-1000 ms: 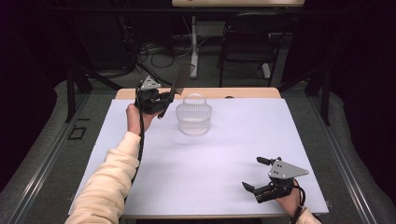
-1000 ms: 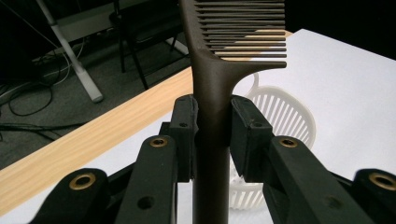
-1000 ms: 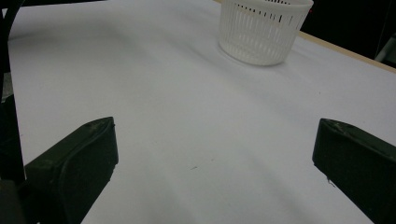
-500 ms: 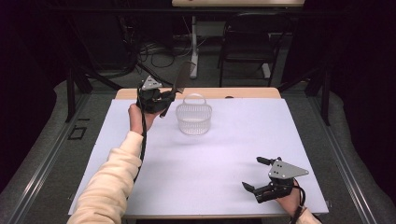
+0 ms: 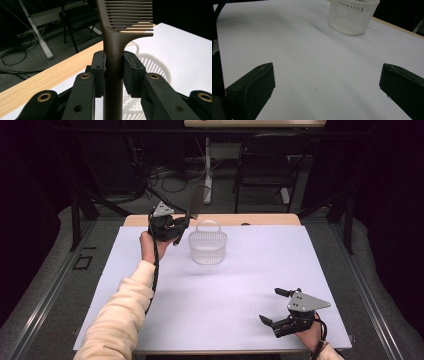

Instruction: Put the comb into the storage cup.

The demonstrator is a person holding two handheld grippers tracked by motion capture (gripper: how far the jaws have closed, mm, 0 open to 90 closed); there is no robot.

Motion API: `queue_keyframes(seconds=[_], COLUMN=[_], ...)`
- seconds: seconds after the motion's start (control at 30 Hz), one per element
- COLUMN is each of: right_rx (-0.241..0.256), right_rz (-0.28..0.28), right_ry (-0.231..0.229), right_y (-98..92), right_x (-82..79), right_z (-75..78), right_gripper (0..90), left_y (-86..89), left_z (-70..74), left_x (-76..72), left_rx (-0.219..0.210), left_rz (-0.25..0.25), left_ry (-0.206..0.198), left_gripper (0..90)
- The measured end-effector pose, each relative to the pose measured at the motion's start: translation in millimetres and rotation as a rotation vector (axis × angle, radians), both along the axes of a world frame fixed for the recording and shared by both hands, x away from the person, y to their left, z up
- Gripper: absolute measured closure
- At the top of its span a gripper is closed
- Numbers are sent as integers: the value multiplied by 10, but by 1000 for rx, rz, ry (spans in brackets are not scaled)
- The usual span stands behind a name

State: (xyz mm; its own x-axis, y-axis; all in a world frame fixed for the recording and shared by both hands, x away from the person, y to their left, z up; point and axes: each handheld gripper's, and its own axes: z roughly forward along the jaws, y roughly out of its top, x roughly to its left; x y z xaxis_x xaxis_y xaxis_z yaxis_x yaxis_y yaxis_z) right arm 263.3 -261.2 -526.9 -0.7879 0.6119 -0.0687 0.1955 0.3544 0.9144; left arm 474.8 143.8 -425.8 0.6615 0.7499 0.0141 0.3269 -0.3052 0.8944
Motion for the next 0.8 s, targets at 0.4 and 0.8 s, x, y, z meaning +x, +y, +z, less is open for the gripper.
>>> queue_keyframes(seconds=[0.4, 0.8], right_rx=[-1, -2], right_rz=[0, 1], right_ry=[-1, -3], right_y=[-2, 1], right_x=[1, 3], right_z=[-1, -4], right_gripper=[0, 0], left_y=[-60, -102], left_z=[11, 1], left_x=[22, 45], left_rx=[-6, -13], left_rz=[-7, -10], left_ry=[-10, -15], left_gripper=[721, 722])
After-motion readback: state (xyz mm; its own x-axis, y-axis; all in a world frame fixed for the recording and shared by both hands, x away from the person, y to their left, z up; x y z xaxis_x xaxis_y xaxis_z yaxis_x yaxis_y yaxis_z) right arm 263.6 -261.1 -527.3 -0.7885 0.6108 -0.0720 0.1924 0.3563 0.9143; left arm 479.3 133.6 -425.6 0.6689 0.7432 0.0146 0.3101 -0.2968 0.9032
